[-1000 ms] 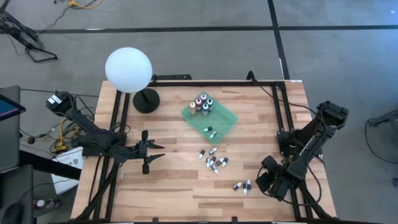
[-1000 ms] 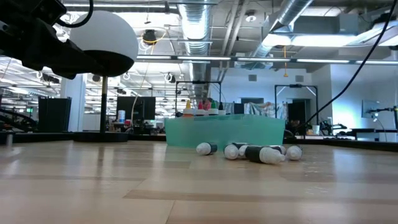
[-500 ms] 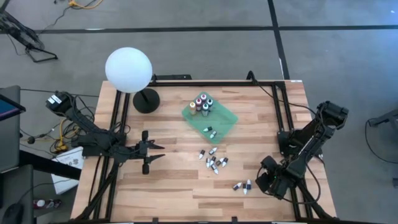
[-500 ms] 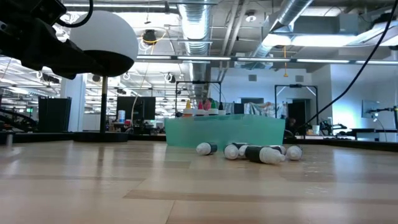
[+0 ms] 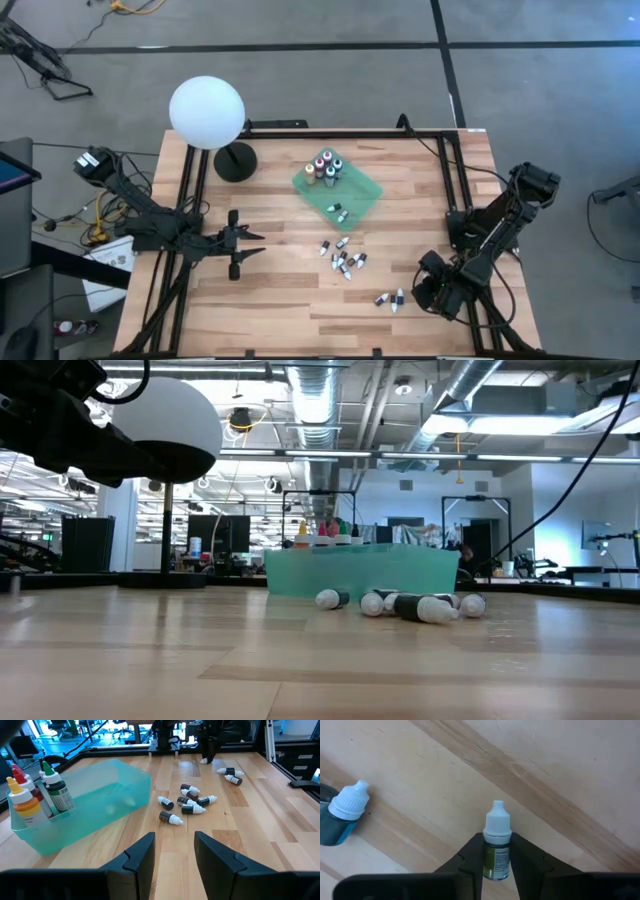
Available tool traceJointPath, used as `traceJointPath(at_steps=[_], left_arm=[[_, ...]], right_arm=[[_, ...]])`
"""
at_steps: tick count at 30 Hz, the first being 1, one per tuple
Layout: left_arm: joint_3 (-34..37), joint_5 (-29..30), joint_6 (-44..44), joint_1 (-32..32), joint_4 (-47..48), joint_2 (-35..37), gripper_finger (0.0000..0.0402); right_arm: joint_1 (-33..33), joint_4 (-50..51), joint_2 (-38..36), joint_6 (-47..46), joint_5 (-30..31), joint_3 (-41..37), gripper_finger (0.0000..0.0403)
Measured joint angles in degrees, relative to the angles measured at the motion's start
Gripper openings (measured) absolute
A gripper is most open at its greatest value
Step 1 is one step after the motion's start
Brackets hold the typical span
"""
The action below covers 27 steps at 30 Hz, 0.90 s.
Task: Pick & Place food coloring
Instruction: Put the small green food coloring bottle into the green bin
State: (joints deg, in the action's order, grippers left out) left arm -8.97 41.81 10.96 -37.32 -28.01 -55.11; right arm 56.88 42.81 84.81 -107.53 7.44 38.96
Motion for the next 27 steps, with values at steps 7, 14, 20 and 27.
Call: traceJointPath(at_steps=[7,14,20,27], left_arm=[[0.0,0.0,0.0,0.0,0.0,0.0,0.0132],[0.0,0.0,0.0,0.0,0.0,0.0,0.0132],[0.0,0.0,0.0,0.0,0.0,0.0,0.0132],[0.0,0.0,0.0,0.0,-0.3,0.0,0.0132]], right_arm=[[0.0,0.0,0.0,0.8,0.5,0.0,0.0074],[0.0,-0.2,0.0,3.1,8.3,0.0,0.0072],[-0.4,0.1,0.0,7.7,21.6,0.9,0.0072],[-5.7,0.0,0.0,22.2,36.1,4.1,0.0072]])
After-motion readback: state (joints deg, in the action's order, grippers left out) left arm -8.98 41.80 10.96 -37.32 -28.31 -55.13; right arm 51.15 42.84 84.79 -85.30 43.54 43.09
